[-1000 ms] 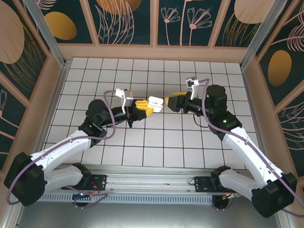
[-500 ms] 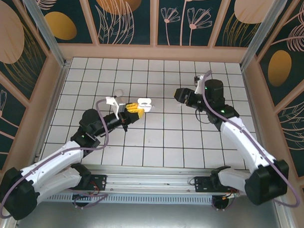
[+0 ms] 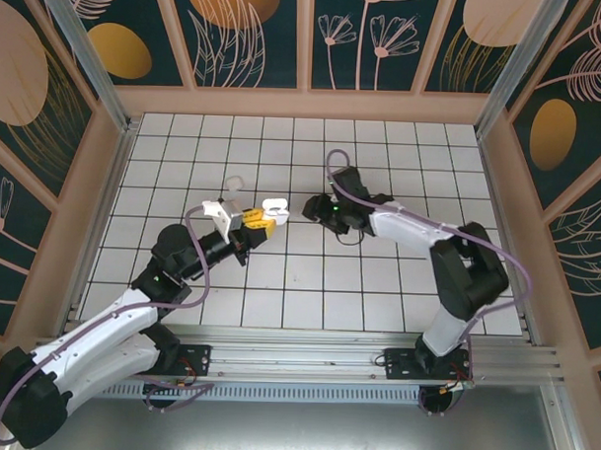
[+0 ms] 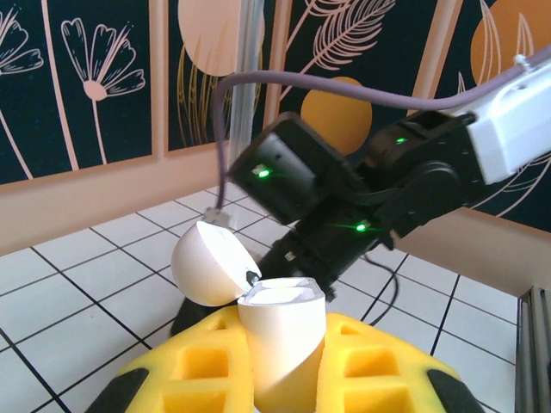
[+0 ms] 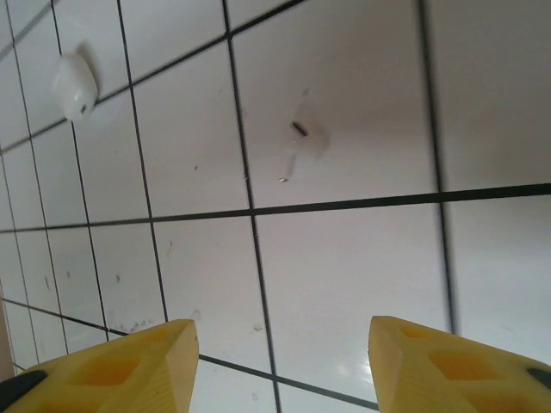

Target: Insert the wireless bluetooth earbuds into the charging case

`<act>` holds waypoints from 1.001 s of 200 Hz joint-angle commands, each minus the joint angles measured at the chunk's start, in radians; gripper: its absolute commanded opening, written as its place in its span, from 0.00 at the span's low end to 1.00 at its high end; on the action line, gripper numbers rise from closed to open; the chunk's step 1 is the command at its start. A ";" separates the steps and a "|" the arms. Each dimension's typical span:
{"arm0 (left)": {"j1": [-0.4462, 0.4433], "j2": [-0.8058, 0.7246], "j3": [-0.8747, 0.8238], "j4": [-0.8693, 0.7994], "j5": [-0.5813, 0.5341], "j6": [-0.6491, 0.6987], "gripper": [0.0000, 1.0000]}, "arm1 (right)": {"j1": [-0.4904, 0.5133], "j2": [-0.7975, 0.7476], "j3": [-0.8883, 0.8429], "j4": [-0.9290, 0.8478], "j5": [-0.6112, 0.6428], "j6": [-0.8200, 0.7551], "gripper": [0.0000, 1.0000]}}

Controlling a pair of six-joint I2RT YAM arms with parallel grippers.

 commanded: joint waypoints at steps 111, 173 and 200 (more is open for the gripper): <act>-0.004 -0.145 -0.056 -0.096 -0.026 0.075 0.00 | 0.045 0.303 0.248 -0.056 0.099 0.059 0.43; -0.005 -0.147 -0.061 -0.100 -0.020 0.081 0.00 | 0.041 0.356 0.313 -0.113 0.132 0.035 0.41; -0.004 -0.156 -0.066 -0.102 -0.023 0.081 0.00 | 0.038 0.369 0.337 -0.130 0.147 0.025 0.41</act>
